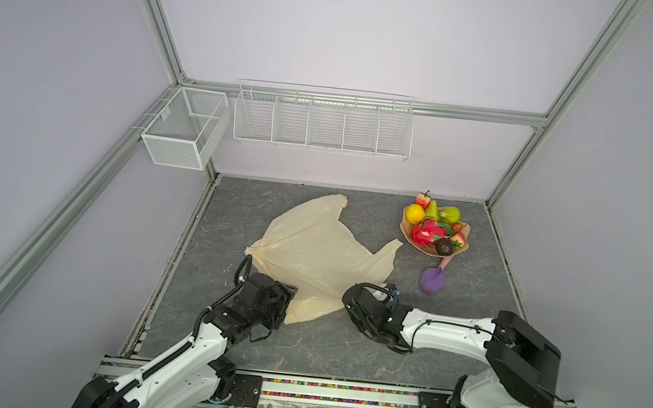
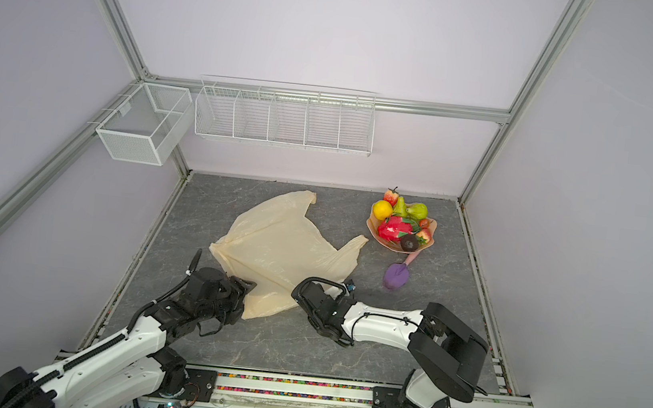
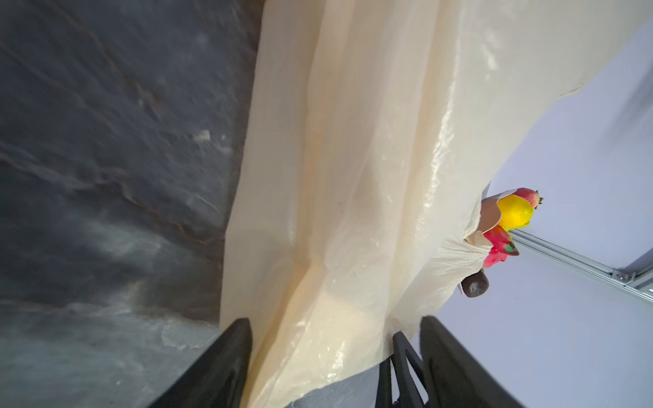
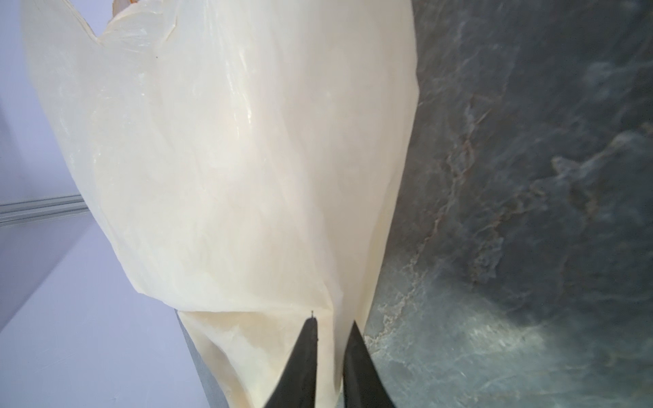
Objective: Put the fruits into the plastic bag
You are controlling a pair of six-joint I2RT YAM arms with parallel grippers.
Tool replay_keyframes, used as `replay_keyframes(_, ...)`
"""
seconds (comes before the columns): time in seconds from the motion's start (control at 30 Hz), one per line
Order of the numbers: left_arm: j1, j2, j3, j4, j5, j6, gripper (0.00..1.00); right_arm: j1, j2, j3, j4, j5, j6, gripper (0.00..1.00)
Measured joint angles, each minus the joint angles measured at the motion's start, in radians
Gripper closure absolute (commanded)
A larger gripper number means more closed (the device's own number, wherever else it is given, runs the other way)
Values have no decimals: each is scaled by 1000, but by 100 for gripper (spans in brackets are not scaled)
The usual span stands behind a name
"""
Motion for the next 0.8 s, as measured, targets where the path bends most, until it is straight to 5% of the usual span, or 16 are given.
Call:
replay_keyframes(0.27,-44,107,5,48,11,19,96,0,-15,-2,17,2,7,76)
replay_keyframes(0.57,42,57,159,-236,-11,257,100,-18,-252,-23,-112,-4,-80,11)
replay_keyframes(0.7,84,51,222,-381,-26,369,100,-77,-369,6,-249,-27,-285,4)
replay_keyframes(0.8,85,53,273,-488,-41,448,100,-187,-428,52,-298,-105,-555,2)
